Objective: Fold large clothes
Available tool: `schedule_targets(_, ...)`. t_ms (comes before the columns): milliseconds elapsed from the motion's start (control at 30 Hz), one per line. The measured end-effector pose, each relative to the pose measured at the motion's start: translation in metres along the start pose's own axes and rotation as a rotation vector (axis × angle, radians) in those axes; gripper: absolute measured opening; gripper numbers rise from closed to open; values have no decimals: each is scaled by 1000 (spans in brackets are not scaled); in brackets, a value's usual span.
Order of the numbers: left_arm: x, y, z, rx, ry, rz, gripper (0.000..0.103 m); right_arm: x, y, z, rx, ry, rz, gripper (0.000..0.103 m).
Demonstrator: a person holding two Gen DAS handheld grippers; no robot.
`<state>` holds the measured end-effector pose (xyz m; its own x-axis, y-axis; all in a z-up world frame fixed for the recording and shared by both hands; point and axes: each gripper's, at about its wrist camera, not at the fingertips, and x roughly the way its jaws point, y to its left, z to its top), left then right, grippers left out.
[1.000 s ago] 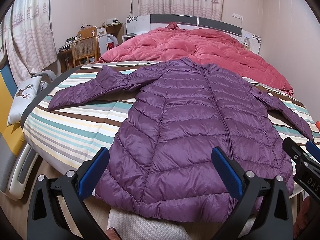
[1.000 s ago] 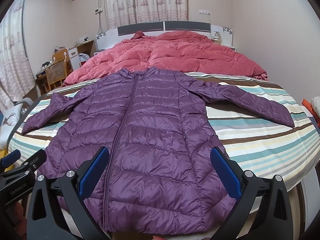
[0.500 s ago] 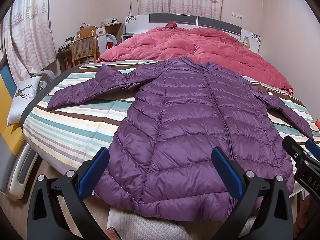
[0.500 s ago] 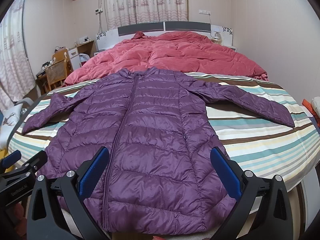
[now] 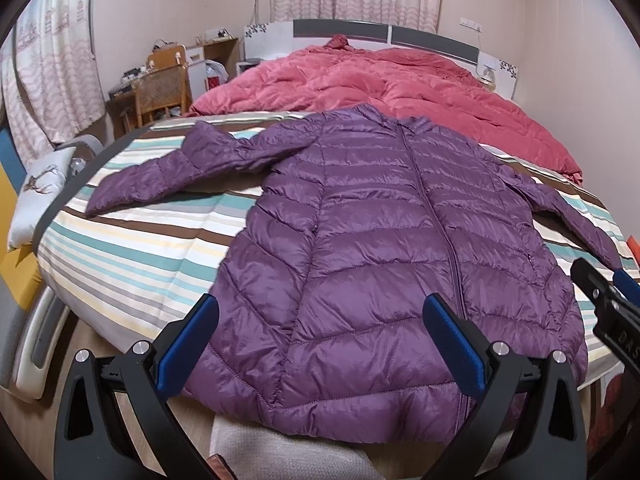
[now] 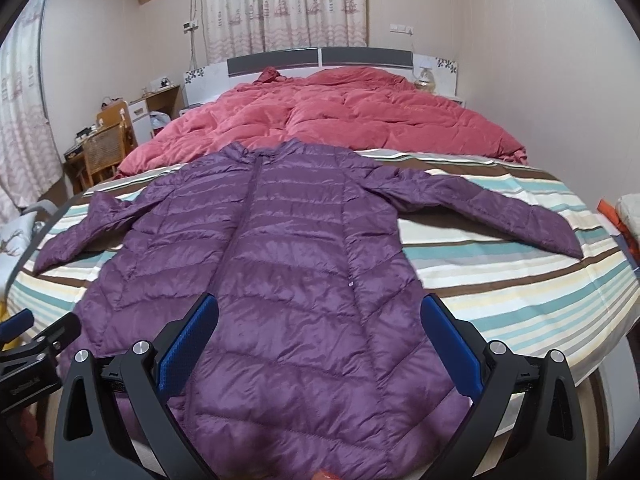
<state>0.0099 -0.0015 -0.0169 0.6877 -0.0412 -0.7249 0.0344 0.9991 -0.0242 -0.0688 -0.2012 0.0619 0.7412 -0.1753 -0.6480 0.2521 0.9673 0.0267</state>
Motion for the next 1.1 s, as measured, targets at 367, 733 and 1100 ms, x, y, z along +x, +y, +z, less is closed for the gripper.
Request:
schedule_targets(367, 35, 12, 24, 4, -59, 39, 101, 69, -63, 14, 123, 162, 94, 100)
schedule_targets(733, 111, 29, 72, -9, -31, 161, 101, 140, -199, 22, 584, 189, 74, 85)
schedule_targets(1100, 163, 33, 89, -36, 4, 111, 101, 179, -299, 20, 948, 93, -7, 67)
